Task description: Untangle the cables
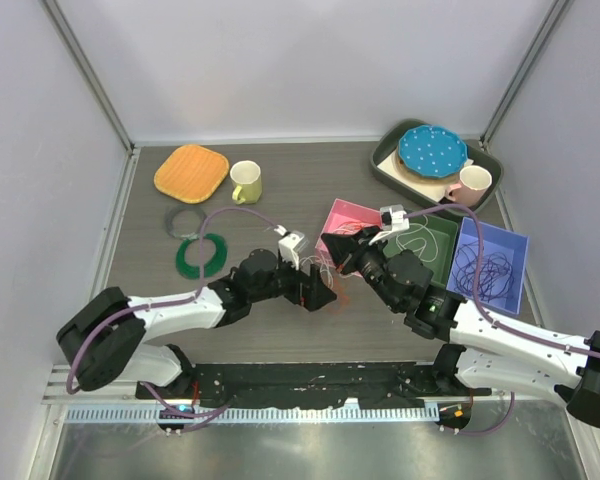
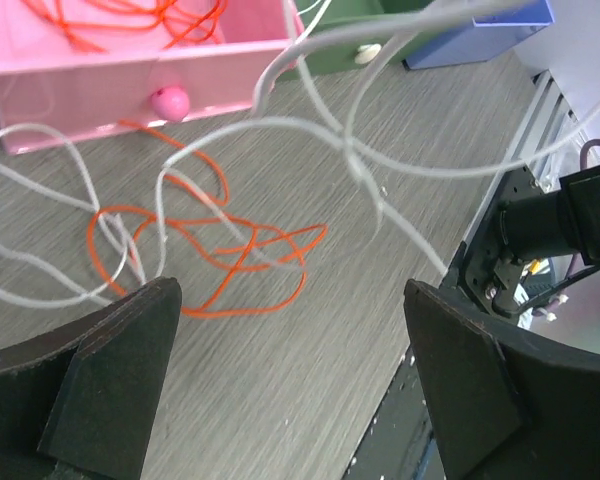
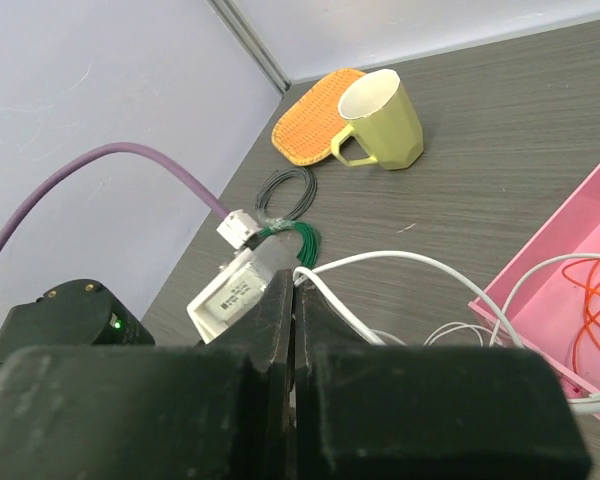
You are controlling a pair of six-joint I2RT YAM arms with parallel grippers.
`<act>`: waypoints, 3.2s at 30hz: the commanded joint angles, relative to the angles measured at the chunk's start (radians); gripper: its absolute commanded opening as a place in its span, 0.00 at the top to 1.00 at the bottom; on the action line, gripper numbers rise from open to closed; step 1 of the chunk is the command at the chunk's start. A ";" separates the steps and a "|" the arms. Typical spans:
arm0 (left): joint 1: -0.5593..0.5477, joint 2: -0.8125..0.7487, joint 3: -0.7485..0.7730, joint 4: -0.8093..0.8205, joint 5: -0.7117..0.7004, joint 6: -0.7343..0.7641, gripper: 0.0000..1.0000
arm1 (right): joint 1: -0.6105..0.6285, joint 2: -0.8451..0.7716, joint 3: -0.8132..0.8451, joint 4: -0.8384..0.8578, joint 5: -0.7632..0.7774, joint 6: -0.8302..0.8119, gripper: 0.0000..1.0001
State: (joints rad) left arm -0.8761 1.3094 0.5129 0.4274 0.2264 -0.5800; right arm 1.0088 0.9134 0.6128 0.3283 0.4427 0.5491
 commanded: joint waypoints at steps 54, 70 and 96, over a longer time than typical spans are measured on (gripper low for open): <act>-0.072 -0.542 -0.085 -0.866 -0.829 -0.546 0.68 | -0.533 0.168 0.124 -0.126 0.377 -0.219 0.99; -0.072 -0.506 -0.087 -0.595 -0.558 -0.356 0.00 | -0.651 0.344 -0.047 -0.184 0.177 0.061 0.71; -0.072 0.123 0.154 -0.392 -0.381 -0.336 0.29 | -0.651 -0.343 -0.265 -0.084 -0.519 -0.035 0.06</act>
State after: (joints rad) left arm -0.9451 1.3773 0.6075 -0.0040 -0.1871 -0.9318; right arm 0.3595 0.6182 0.3977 0.0616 0.1009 0.5072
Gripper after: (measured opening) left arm 0.800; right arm 0.934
